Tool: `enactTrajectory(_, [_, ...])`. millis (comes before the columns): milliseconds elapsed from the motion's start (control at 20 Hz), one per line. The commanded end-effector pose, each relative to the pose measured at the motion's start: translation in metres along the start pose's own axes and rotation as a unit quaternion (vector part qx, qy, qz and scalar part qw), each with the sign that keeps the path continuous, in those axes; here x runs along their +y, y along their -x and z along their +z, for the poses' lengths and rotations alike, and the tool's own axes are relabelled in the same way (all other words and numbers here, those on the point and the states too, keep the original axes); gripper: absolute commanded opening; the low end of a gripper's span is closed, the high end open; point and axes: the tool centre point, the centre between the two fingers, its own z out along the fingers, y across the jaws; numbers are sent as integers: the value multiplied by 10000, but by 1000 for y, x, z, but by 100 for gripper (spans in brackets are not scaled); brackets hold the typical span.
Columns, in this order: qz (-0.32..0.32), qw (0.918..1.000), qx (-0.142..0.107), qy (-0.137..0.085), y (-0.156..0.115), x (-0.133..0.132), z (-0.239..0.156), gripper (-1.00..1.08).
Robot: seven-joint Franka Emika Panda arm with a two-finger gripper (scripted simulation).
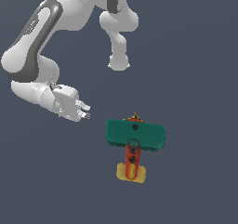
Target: Pick up the object and move it to a goal position.
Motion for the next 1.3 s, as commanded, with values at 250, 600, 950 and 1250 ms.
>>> enactTrajectory(250, [337,9991,-260,-51,7,47,41,28])
enactTrajectory(600, [485,9981,-379,-59,12,67,59,28])
enactTrajectory(950, [507,9979,-396,-64,13,69,62,28])
enactTrajectory(1250, [584,9972,-454,-124,13,69,69,28])
